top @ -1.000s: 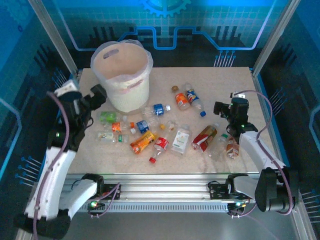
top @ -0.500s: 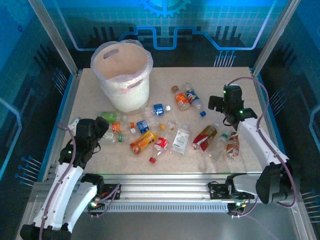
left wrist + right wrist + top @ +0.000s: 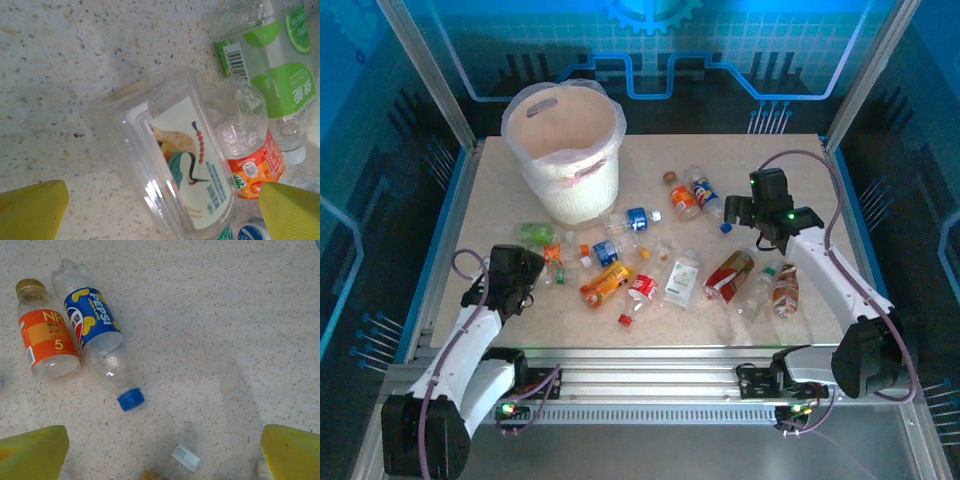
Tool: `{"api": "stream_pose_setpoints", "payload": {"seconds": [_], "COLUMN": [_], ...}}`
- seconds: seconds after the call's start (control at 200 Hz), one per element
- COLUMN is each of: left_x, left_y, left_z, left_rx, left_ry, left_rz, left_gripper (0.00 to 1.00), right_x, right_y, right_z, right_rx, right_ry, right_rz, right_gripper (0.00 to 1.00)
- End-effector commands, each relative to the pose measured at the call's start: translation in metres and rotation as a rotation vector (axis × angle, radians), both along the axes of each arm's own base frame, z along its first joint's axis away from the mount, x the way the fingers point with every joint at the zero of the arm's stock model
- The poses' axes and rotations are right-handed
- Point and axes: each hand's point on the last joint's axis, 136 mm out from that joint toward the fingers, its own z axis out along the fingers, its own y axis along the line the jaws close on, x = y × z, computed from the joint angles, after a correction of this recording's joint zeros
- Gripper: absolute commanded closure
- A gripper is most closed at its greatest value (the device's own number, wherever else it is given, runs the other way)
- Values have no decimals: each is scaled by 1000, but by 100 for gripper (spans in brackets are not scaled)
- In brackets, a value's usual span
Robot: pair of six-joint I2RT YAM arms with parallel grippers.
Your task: Put the plastic bottles in the bin
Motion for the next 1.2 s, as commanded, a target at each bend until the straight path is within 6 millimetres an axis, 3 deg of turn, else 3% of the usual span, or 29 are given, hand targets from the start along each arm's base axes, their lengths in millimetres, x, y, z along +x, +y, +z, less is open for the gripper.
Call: {"api": "stream_pose_setpoints", "payload": {"seconds": [0.0, 0.32, 0.93, 1.191], "left_x": [12, 11, -13, -13], "left_y": [-1, 6, 13, 14], "left_z": [1, -14, -41, -45], "left_rx": [-30, -36, -45, -54], "left_ry": [-40, 15, 124, 107], "left_rz": [5, 45, 134, 146], "left_gripper": [1, 1, 17, 10], "right_x": [0, 5, 4, 0], "right_y": [6, 12, 8, 6], "right_z": [4, 4, 6, 2], "right_rx": [4, 7, -5, -12], "right_ry": [5, 20, 17, 18], "right_rz": [2, 8, -7, -13], "right_gripper": [0, 0, 0, 0]}}
